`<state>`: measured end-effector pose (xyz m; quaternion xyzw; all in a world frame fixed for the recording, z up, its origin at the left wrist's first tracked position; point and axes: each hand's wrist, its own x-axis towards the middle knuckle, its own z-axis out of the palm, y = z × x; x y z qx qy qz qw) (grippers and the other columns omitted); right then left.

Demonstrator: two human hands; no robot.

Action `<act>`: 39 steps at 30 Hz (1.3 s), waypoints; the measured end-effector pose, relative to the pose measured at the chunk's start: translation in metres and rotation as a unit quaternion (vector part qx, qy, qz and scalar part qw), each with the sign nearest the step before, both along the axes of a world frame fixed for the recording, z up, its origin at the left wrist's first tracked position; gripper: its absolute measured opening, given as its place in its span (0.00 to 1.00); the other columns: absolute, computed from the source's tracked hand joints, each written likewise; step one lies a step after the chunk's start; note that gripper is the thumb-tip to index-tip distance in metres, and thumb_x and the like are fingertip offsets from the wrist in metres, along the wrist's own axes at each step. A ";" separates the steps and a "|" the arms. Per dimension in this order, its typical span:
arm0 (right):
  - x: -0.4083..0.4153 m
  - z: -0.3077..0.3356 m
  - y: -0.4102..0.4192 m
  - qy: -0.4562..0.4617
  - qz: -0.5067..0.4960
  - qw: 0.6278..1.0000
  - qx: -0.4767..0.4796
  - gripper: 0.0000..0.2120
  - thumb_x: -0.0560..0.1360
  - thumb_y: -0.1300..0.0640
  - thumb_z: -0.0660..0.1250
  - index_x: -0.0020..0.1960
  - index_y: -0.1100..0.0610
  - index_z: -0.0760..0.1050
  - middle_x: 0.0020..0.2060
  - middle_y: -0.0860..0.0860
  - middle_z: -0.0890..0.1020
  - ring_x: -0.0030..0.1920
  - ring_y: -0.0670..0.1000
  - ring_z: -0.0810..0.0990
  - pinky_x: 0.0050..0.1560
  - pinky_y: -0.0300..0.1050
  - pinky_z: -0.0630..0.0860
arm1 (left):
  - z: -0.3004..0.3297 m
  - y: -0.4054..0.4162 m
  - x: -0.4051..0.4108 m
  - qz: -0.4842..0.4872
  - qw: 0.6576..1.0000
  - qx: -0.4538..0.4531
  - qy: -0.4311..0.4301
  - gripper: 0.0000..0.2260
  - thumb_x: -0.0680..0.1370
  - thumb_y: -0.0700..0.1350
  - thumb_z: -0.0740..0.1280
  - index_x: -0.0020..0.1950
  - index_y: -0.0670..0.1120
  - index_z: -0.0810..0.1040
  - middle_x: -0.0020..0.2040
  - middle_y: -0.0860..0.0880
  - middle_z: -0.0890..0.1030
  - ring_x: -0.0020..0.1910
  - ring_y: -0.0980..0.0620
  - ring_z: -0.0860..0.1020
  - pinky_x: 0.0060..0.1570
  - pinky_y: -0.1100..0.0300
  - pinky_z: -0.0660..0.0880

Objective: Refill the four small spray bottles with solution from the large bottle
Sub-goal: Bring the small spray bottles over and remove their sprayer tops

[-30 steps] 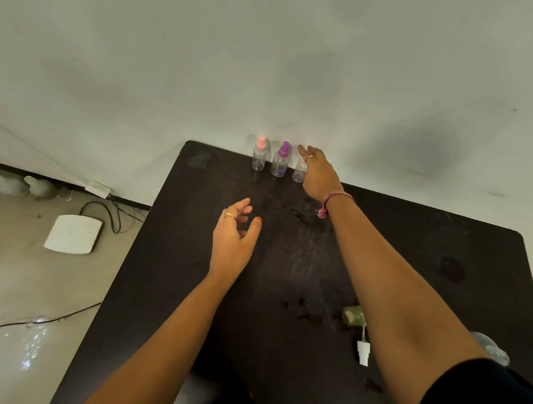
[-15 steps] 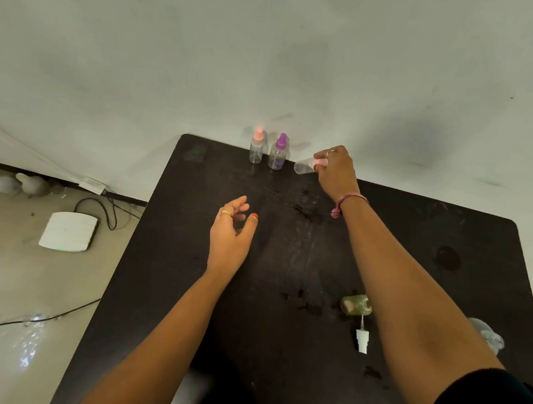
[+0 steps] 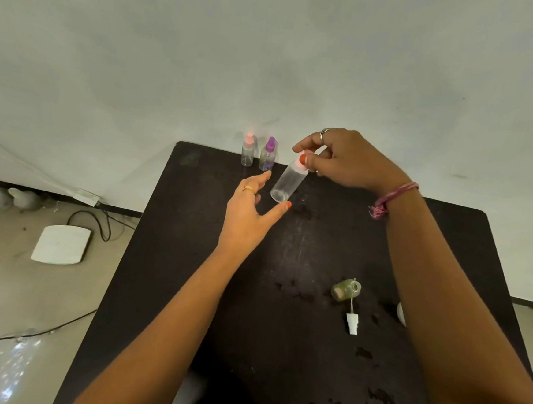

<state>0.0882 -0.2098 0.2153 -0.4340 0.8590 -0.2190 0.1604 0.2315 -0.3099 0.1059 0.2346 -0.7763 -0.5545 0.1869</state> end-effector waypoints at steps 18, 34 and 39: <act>0.069 0.057 0.026 0.096 0.041 0.994 -0.040 0.11 0.75 0.51 0.67 0.53 0.56 0.80 0.44 0.46 0.77 0.37 0.39 0.73 0.36 0.24 0.65 | 0.058 0.032 0.042 0.022 0.999 -0.049 -0.011 0.25 0.71 0.52 0.75 0.65 0.47 0.75 0.59 0.51 0.79 0.52 0.59 0.76 0.49 0.71 0.72; 0.083 0.090 0.048 0.054 0.038 0.997 0.026 0.29 0.74 0.44 0.68 0.72 0.46 0.63 0.60 0.46 0.75 0.46 0.45 0.79 0.49 0.37 0.70 | 0.073 0.044 0.058 0.011 1.000 -0.020 0.002 0.26 0.71 0.50 0.75 0.67 0.47 0.75 0.62 0.51 0.79 0.54 0.60 0.76 0.52 0.70 0.72; 0.086 0.087 0.048 0.088 0.023 0.994 0.057 0.15 0.75 0.45 0.67 0.56 0.54 0.78 0.43 0.47 0.81 0.41 0.46 0.80 0.43 0.35 0.73 | 0.071 0.047 0.058 0.003 1.000 -0.025 0.005 0.26 0.70 0.50 0.75 0.66 0.46 0.75 0.60 0.51 0.80 0.53 0.59 0.77 0.50 0.73 0.72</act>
